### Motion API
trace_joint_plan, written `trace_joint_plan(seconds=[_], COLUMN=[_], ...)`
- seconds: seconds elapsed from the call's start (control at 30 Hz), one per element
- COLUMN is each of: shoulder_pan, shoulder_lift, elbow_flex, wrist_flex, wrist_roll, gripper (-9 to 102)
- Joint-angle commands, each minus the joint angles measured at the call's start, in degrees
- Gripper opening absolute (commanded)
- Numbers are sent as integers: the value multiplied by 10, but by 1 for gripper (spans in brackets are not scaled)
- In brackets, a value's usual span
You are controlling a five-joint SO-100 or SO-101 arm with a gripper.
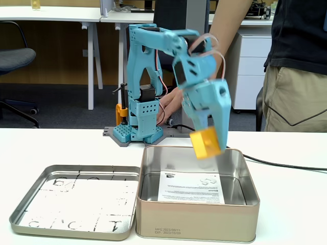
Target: Grasp a lego block and put it in the bin.
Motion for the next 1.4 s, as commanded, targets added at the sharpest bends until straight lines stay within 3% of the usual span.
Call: trace_joint_plan(seconds=[0.0, 0.67, 0.87, 0.97, 1.17, 1.37], shoulder_pan=[-11, 43, 35, 30, 79, 222], shoulder_lift=[-21, -131, -104, -94, -66, -105], elbow_flex=[-19, 63, 56, 44, -72, -287], wrist_flex=[-10, -41, -49, -49, -27, 25], wrist_roll=[-2, 6, 90, 127, 178, 189], gripper=[0, 1, 29, 36, 40, 37])
